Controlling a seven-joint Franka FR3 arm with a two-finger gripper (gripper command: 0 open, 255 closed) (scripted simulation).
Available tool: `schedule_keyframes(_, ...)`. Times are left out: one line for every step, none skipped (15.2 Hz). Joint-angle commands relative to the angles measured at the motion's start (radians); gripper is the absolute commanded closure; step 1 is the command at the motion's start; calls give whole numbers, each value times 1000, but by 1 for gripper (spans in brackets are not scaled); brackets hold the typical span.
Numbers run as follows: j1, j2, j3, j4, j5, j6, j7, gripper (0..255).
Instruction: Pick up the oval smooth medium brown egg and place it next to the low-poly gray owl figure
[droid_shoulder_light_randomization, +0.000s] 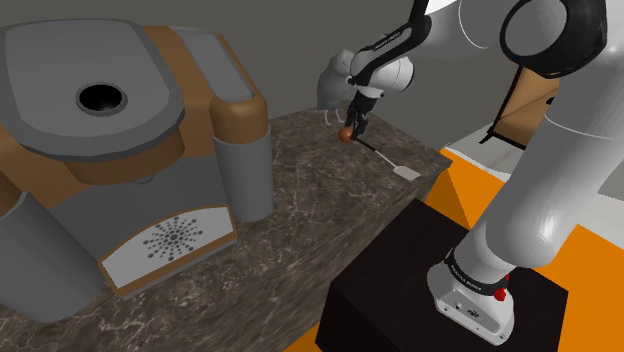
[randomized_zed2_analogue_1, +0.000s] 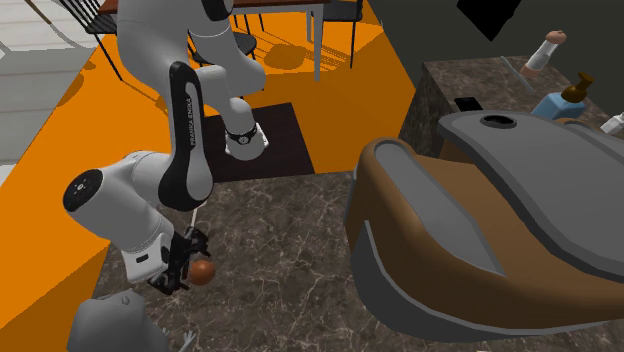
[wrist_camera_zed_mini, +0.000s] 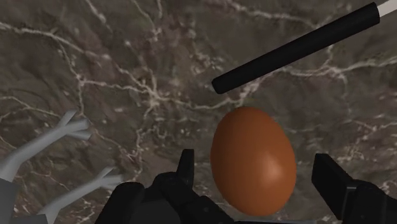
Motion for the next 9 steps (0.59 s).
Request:
schedule_keyframes(-1, 1, -1, -2, 0, 1, 0, 0)
schedule_keyframes(0, 1, -1, -2, 0, 1, 0, 0)
schedule_keyframes(0, 0, -1, -2, -1, 1, 0, 0)
schedule_keyframes(-1, 1, -1, 2, -1, -3, 0, 0)
schedule_keyframes(-2, -23, -8, 8, -22, -30, 14, 0)
schedule_keyframes(-2, -46, -13, 16, -42, -57, 26, 0)
schedule_keyframes(-3, -68, -18, 26, -60, -85, 38, 0)
schedule_keyframes(-4, -84, -20, 34, -73, -108, 47, 0)
schedule_keyframes(-5, -84, -20, 34, -73, -108, 47, 0)
